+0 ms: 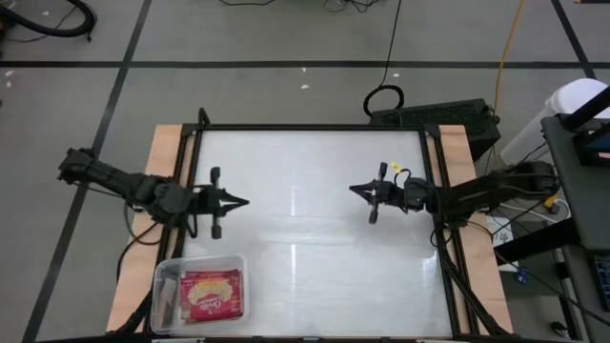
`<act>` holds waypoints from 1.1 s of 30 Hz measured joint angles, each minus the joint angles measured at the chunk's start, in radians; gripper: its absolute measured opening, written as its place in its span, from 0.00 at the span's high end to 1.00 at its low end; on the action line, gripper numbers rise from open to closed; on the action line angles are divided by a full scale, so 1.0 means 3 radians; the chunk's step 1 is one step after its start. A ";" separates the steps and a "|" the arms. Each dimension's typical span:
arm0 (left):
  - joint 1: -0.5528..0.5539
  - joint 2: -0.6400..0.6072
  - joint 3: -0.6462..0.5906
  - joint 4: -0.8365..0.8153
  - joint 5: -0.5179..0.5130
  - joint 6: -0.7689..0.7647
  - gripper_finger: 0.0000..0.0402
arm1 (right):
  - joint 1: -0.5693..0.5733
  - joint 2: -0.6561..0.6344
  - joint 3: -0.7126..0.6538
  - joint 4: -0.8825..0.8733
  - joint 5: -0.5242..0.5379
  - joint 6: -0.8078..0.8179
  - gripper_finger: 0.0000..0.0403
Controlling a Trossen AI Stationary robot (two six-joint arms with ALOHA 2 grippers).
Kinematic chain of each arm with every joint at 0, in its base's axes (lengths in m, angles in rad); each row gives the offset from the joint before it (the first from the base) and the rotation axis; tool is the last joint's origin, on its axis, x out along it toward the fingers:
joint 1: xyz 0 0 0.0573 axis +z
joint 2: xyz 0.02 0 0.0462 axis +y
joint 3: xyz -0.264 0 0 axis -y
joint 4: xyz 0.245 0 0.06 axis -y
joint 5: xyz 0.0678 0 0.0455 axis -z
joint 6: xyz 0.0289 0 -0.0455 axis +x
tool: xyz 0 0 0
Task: Sort popcorn bags into baskets
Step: Return to Home Position
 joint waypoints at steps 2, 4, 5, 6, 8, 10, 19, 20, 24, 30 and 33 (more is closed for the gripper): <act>0.0088 0.0000 -0.0195 0.0269 0.0092 0.0040 0.96 | 0.0000 -0.0159 0.0000 -0.0197 0.0001 0.0007 0.98; 0.0161 0.0001 -0.0366 0.0537 0.0140 0.0045 0.97 | 0.0000 -0.0266 0.0000 -0.0359 0.0003 0.0007 0.98; 0.0196 0.0000 -0.0449 0.0680 0.0175 0.0063 0.98 | 0.0000 -0.0305 0.0000 -0.0432 0.0003 0.0005 0.98; 0.0230 0.0000 -0.0529 0.0825 0.0223 0.0090 0.99 | 0.0000 -0.0340 0.0000 -0.0496 0.0004 0.0003 0.99; 0.0293 0.0001 -0.0679 0.1070 0.0337 0.0129 0.99 | 0.0000 -0.0379 0.0000 -0.0543 0.0008 -0.0015 1.00; 0.0339 0.0001 -0.0791 0.1210 0.0425 0.0140 0.98 | 0.0001 -0.0390 0.0000 -0.0562 0.0011 -0.0068 1.00; 0.0478 -0.0048 -0.1146 0.1437 0.0506 0.0153 0.98 | -0.0008 -0.0396 -0.0032 -0.0541 0.0013 -0.0192 1.00; 0.0485 -0.0063 -0.1178 0.1460 0.0546 0.0164 0.98 | -0.0009 -0.0396 -0.0066 -0.0520 0.0013 -0.0194 1.00; 0.0534 -0.0242 -0.1304 0.1492 0.0708 0.0253 0.99 | -0.0010 -0.0410 -0.0273 -0.0248 0.0001 -0.0151 1.00; 0.0774 -0.0531 -0.1557 0.1825 0.1063 0.0411 0.99 | -0.0011 -0.0530 -0.0582 0.0122 0.0018 -0.0131 1.00; 0.0950 -0.0585 -0.1763 0.2154 0.1342 0.0428 0.99 | -0.0011 -0.0605 -0.0590 0.0059 0.0021 -0.0113 1.00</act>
